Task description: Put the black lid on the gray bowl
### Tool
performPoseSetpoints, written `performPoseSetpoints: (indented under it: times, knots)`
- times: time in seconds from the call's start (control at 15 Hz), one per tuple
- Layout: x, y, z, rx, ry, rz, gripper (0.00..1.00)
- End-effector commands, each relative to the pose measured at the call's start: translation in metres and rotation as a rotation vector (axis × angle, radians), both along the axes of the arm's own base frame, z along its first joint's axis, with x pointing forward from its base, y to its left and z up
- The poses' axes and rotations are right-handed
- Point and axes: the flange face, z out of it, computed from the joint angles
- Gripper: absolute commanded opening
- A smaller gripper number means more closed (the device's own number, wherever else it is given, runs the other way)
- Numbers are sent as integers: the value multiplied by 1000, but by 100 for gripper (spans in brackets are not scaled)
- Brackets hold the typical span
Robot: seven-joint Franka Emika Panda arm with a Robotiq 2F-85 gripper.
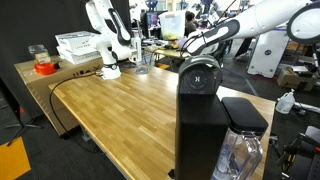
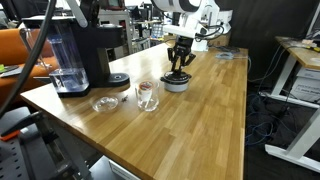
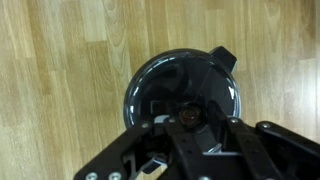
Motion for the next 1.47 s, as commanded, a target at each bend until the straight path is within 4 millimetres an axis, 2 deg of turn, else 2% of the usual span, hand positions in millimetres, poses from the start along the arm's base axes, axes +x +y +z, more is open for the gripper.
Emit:
performPoseSetpoints:
  times: [0.0, 0.2, 0.27, 0.33, 0.6, 0.93, 1.07, 1.4]
  knots:
    - [4, -6, 2, -3, 19, 16, 8]
    - [5, -11, 4, -4, 14, 6, 8]
    - [5, -12, 5, -4, 12, 4, 12]
    - [5, -13, 5, -4, 11, 2, 13]
    - [5, -14, 6, 1, 8, 3, 8]
    - [5, -14, 5, 9, 5, 7, 8]
    - [6, -14, 4, 18, 3, 10, 11]
    - [7, -12, 5, 44, -8, 40, 8]
